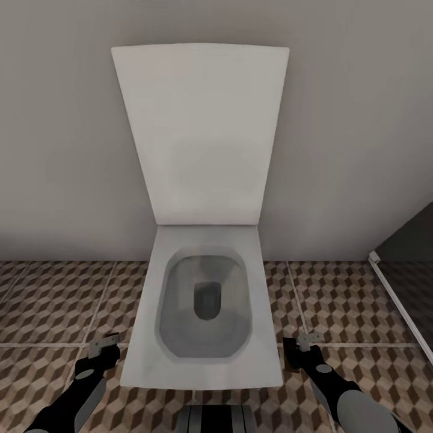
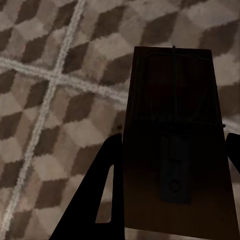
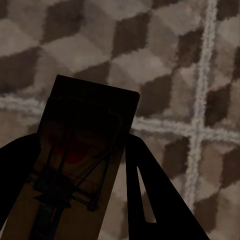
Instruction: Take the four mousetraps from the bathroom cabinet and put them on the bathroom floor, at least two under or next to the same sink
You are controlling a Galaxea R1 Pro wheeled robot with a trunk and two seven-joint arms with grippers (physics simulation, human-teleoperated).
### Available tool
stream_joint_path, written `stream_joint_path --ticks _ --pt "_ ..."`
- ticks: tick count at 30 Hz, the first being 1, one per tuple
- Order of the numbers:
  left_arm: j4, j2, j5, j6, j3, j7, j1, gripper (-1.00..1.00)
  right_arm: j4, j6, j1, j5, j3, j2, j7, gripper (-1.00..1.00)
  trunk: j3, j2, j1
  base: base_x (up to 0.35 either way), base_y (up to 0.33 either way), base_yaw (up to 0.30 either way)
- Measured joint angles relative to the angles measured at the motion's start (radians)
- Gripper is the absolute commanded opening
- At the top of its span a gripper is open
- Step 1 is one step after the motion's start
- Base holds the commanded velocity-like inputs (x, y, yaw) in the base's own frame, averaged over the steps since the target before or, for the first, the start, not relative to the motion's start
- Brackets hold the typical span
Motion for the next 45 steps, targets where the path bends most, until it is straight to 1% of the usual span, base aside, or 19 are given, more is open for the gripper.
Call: stream_joint_path --ticks 12,20,23,26,29,36,45 --pt "0.0 0.0 0.0 -0.013 -0.001 -0.001 0.0 -1.0 0.0 -0.001 0.0 0.0 0.001 0.0 0.0 -1.0 0.0 0.0 0.0 0.0 0.0 0.0" --pt "0.0 0.001 -0.006 -0.098 -0.002 0.0 0.0 -1.0 0.001 -0.039 0.0 0.0 0.0 0.0 0.0 -1.0 0.0 0.0 0.0 0.0 0.0 0.0" --pt "0.002 0.002 -0.007 -0.136 -0.001 0.001 0.001 -1.0 0.001 -0.043 0.0 0.0 0.0 0.0 0.0 -1.0 0.0 0.0 0.0 0.0 0.0 0.0" --pt "0.003 0.003 -0.008 -0.159 -0.001 0.001 0.001 -1.0 0.001 -0.043 0.0 0.0 0.0 0.0 0.0 -1.0 0.0 0.0 0.0 0.0 0.0 0.0" --pt "0.004 0.003 -0.01 -0.169 -0.001 0.001 0.002 -1.0 0.001 -0.043 0.0 0.0 0.0 0.0 0.0 -1.0 0.0 0.0 0.0 0.0 0.0 0.0" --pt "0.044 -0.002 -0.047 -0.18 -0.003 -0.001 0.002 -1.0 0.001 -0.043 0.0 0.0 0.0 0.0 0.0 -1.0 0.0 0.0 0.0 0.0 0.0 0.0" --pt "0.053 -0.005 -0.053 -0.189 -0.004 -0.001 0.002 -1.0 0.001 -0.044 0.0 0.0 0.0 0.0 0.0 -1.0 0.0 0.0 0.0 0.0 0.0 0.0"
